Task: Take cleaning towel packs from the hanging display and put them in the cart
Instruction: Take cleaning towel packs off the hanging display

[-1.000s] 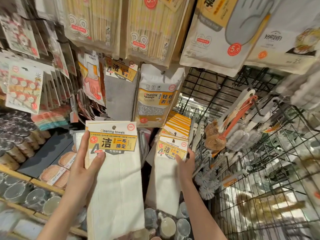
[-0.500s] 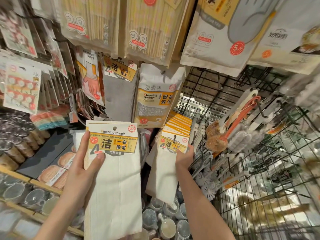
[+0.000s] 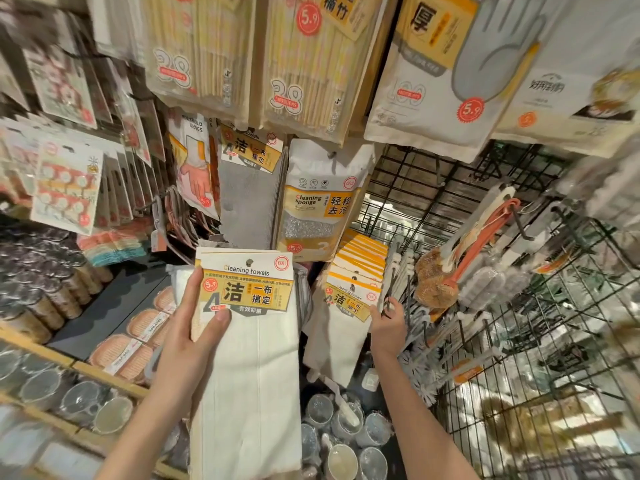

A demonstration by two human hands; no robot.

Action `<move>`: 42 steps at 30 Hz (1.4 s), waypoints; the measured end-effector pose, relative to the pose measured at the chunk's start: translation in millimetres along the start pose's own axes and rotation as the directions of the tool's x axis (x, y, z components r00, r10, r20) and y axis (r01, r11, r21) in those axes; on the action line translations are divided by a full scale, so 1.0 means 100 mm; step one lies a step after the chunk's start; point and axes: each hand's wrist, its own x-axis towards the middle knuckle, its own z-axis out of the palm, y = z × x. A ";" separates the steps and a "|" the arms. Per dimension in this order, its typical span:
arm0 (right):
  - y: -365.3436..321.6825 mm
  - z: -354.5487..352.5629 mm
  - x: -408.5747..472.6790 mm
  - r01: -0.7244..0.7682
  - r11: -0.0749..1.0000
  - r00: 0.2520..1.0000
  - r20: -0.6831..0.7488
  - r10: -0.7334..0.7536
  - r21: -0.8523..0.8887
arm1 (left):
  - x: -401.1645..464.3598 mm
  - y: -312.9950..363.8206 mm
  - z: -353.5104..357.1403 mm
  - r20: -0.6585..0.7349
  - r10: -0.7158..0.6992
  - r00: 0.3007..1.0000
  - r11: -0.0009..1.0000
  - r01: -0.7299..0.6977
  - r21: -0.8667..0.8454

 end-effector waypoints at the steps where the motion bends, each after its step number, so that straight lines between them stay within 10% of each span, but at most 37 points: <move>1: -0.03 -0.04 -0.05 -0.005 1.000 1.000 0.010 0.005 0.021 | -0.01 -0.01 0.00 0.001 0.003 1.000 1.000 -0.003 -0.001; 16: -1.12 -0.22 -1.30 0.029 0.956 0.797 0.571 -0.198 0.291 | -0.29 0.00 0.07 0.014 -0.008 1.000 1.000 0.008 0.006; 42: -1.08 -0.36 -1.29 -0.076 0.878 0.798 0.557 -0.230 0.472 | -0.31 -0.05 0.10 -0.028 -0.014 1.000 0.995 0.011 -0.098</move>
